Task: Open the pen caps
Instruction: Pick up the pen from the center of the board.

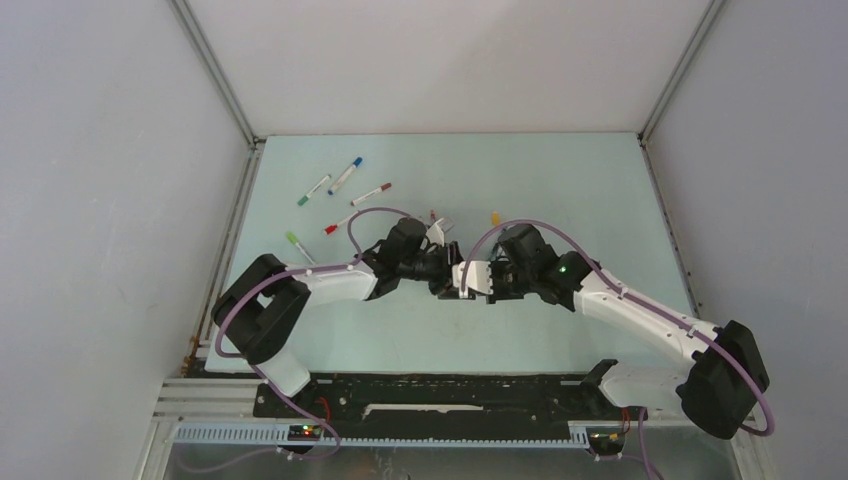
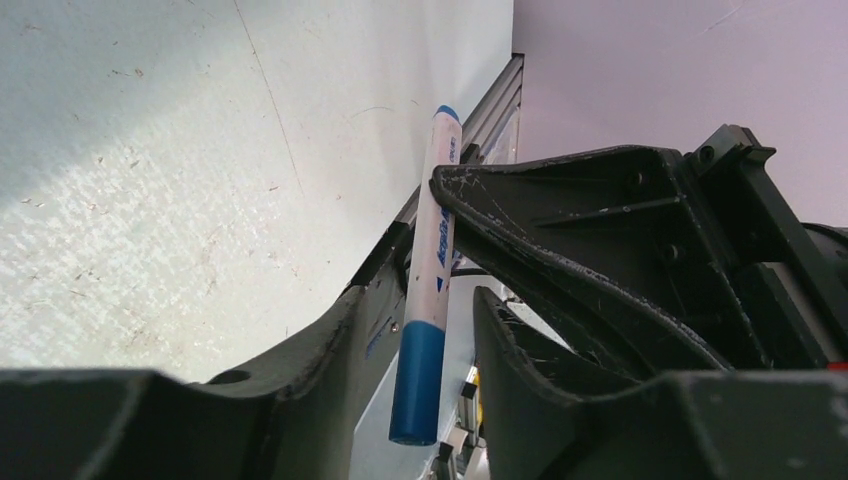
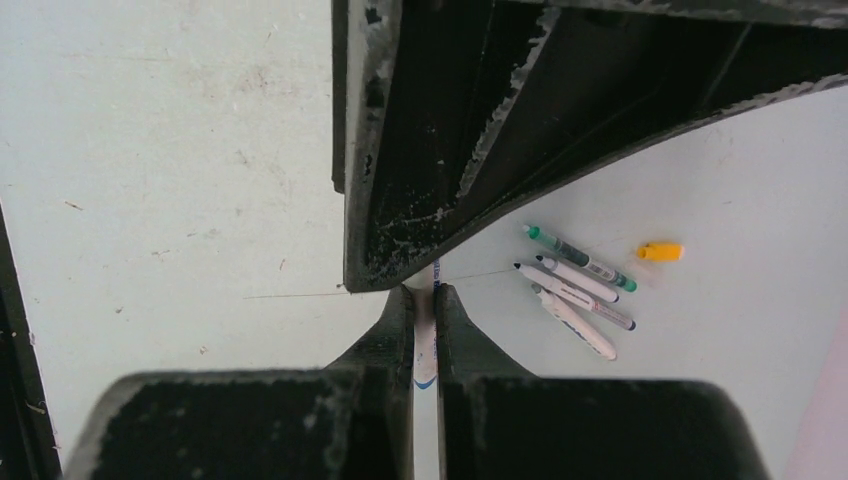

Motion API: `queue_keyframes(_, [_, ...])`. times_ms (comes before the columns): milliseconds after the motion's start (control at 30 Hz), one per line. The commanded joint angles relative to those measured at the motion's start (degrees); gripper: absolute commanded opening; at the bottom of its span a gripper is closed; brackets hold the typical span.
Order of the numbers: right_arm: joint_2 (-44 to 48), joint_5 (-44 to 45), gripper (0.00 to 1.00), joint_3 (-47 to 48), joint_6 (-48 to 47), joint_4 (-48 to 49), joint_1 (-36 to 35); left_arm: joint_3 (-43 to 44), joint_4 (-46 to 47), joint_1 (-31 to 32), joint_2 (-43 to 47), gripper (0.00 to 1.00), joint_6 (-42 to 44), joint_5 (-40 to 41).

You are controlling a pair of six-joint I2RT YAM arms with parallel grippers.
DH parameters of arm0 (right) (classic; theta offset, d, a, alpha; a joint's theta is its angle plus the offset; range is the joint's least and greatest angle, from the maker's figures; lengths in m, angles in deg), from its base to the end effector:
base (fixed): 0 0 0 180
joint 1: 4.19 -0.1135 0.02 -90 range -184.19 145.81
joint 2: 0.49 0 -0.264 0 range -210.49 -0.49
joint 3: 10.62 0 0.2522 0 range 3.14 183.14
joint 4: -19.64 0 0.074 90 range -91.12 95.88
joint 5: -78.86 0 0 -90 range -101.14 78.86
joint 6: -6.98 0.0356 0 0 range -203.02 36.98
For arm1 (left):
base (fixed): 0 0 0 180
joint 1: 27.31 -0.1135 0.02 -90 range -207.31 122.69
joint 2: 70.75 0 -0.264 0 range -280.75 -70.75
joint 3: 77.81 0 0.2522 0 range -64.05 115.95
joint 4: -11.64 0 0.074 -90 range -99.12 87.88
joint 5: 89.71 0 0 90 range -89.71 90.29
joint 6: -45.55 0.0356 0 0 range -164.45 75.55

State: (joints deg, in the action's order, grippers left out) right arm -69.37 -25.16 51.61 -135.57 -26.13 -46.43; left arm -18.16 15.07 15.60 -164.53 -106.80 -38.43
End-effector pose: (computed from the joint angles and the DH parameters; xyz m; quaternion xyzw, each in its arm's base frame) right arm 0.1730 0.1688 0.2445 -0.7182 0.6071 0.0863 0.3288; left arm 0.2292 -0.2435 0.1835 0.0232 0.8358 -0.5458 0.0543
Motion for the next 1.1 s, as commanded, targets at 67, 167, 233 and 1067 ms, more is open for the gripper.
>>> queue_keyframes(67, [0.1,1.2,0.00,-0.6,-0.7,1.7,-1.5,3.3,0.9,0.5,-0.5,0.40,1.4,-0.9])
queue_keyframes(167, [0.2,1.4,0.00,-0.7,-0.7,1.7,-1.8,3.2,1.1,0.4,-0.7,0.22,1.4,-1.4])
queue_keyframes(233, [0.5,1.7,0.00,-0.7,-0.7,1.9,-2.1,3.1,1.7,0.5,-0.9,0.07,1.2,-1.9])
queue_keyframes(1067, [14.0,-14.5,0.65,12.8,22.8,-5.4,27.6,-2.5,0.9,1.6,18.3,0.00,17.3,18.0])
